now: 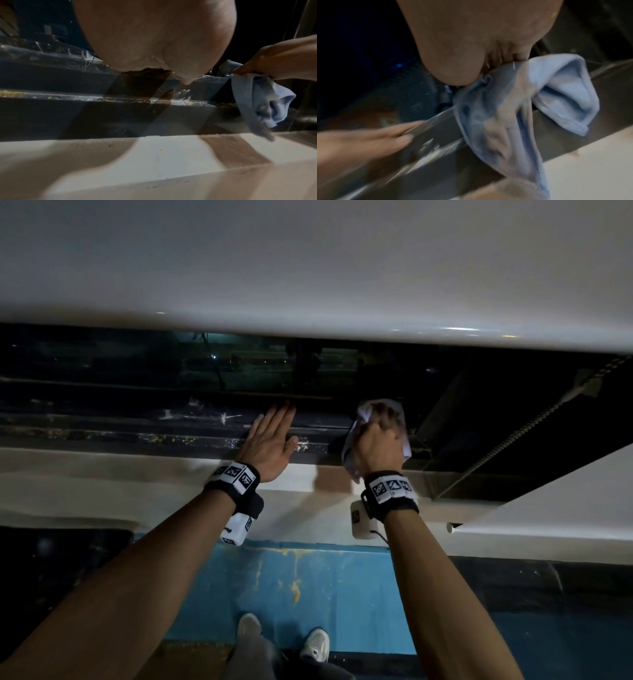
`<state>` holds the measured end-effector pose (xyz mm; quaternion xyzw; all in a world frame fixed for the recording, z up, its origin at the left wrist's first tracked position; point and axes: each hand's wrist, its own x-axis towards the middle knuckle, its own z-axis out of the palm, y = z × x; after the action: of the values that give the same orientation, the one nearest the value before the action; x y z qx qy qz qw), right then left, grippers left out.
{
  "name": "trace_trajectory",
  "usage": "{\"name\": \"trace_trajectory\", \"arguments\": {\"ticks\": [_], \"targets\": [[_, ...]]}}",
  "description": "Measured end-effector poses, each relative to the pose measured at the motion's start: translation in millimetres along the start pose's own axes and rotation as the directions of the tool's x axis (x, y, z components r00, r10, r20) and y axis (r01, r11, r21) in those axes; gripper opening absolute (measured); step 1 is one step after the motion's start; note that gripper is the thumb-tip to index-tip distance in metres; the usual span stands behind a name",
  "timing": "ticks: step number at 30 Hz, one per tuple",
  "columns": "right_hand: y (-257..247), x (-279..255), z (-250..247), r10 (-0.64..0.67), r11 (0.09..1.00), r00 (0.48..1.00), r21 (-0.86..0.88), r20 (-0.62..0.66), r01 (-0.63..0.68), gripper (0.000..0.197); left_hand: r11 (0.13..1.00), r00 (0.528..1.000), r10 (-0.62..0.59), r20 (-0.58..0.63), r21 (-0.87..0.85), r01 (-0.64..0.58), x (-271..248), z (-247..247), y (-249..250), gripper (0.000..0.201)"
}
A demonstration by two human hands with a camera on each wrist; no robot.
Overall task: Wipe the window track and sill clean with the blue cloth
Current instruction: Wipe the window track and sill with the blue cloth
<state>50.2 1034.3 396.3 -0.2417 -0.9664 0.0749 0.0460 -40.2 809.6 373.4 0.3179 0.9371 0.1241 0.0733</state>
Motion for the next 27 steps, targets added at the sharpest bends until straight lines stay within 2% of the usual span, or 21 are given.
{"name": "trace_trajectory", "arguments": {"ticks": [2,4,7,9,11,13,16,17,20,24,27], "targets": [[-4,-9,10,-0.103,0.993,0.995,-0.057,-0.003,0.102,0.075,1.000,1.000,-0.001,-0.005,-0.003,0.001,0,1,0,0.066],[4,-8,15,-0.110,0.993,0.993,-0.047,-0.038,0.108,0.062,1.000,1.000,0.003,0.002,-0.005,-0.003,0,0,-1,0.066],[12,7,-11,0.074,0.992,0.997,0.102,0.026,-0.077,0.045,1.000,1.000,0.007,0.017,-0.004,-0.007,-1,-1,-2,0.066],[10,14,-25,0.150,0.979,0.983,0.120,0.107,-0.162,0.040,1.000,1.000,0.003,0.023,-0.003,-0.002,0,-2,-1,0.066],[8,8,-28,0.150,0.982,0.985,0.101,0.090,-0.158,0.040,1.000,1.000,0.000,0.027,-0.008,0.000,-1,-4,0,0.066],[8,-5,-21,0.115,0.987,0.993,0.113,0.002,-0.115,0.043,1.000,0.999,0.000,0.033,-0.004,0.000,-2,-6,-1,0.066],[18,-22,-7,0.085,0.988,0.990,0.140,-0.109,-0.070,0.062,1.000,0.999,0.005,0.051,0.001,-0.005,-4,-8,-1,0.065],[22,-24,-3,0.090,0.985,0.988,0.160,-0.126,-0.069,0.062,1.000,0.999,0.007,0.054,0.001,-0.007,-3,-8,-1,0.065],[31,-32,1,0.101,0.981,0.987,0.180,-0.128,-0.077,0.053,1.000,0.998,0.018,0.055,-0.027,-0.016,-7,-13,3,0.064],[43,-45,0,0.049,0.989,0.994,0.141,-0.100,-0.035,0.060,0.988,0.998,0.062,0.033,-0.146,-0.056,-26,-18,8,0.062],[46,-53,-9,0.062,0.977,0.996,0.207,-0.070,-0.046,0.046,0.961,0.998,0.052,-0.025,-0.270,-0.057,-47,-24,20,0.058]]}}
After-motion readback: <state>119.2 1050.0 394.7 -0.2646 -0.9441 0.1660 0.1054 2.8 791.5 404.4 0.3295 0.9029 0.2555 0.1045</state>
